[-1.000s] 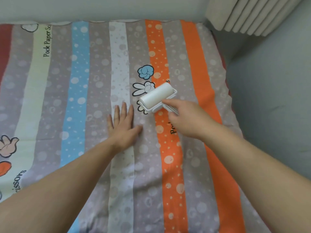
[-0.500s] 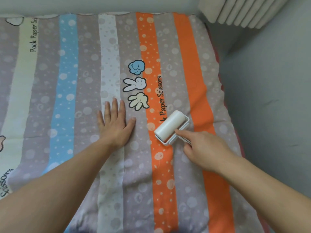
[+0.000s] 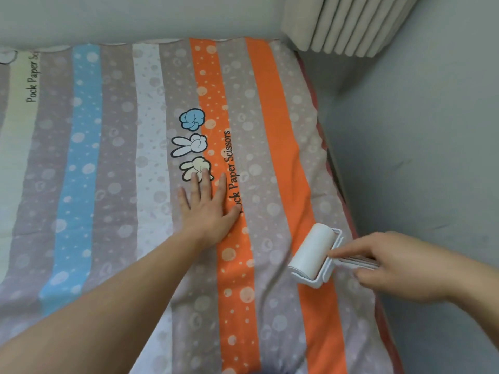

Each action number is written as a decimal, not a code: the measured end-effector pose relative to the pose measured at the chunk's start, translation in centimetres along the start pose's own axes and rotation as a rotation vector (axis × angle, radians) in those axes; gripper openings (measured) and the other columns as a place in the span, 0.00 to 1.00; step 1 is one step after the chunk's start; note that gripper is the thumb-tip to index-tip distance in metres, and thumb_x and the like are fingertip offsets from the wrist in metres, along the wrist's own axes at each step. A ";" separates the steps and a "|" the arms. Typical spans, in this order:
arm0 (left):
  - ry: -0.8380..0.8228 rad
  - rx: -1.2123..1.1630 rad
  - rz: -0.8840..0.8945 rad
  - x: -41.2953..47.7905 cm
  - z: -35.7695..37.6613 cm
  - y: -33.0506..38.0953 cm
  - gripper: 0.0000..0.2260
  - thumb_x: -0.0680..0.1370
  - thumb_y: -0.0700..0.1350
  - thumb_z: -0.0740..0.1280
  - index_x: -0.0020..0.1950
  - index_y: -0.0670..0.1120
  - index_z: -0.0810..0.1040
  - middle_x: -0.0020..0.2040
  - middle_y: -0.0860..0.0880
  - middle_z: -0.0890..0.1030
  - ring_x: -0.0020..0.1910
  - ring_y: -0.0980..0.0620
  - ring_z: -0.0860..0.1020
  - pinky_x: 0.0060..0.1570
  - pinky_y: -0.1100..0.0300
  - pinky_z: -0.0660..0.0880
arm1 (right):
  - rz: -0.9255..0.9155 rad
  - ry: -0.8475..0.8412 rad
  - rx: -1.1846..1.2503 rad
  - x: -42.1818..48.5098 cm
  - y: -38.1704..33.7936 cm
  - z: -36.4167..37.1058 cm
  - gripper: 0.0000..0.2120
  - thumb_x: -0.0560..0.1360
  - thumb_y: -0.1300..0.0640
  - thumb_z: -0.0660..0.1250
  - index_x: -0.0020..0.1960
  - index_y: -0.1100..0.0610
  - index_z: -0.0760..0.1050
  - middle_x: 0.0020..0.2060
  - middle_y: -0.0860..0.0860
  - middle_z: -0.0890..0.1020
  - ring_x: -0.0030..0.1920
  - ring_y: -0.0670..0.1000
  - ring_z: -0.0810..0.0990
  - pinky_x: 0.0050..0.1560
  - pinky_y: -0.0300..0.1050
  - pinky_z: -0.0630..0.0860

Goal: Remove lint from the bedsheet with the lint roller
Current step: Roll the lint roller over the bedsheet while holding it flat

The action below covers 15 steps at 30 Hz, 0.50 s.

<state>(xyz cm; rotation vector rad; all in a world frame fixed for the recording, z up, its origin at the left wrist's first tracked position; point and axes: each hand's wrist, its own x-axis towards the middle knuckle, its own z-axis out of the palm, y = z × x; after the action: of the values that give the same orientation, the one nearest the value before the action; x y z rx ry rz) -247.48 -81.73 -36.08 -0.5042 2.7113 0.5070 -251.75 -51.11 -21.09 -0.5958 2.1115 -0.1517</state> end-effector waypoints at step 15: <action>-0.088 -0.063 -0.002 1.5 -1.0 0.6 0.55 0.71 0.76 0.62 0.80 0.54 0.28 0.79 0.51 0.26 0.77 0.51 0.25 0.74 0.43 0.27 | -0.028 0.444 0.094 16.8 -6.0 -3.7 0.27 0.77 0.53 0.58 0.74 0.37 0.60 0.65 0.52 0.76 0.60 0.59 0.76 0.56 0.50 0.75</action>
<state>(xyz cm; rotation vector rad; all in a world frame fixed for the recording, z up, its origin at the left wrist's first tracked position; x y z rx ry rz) -249.32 -82.04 -35.62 -0.4893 2.6175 0.6019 -260.49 -64.69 -29.56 -0.5743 2.5056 -0.4304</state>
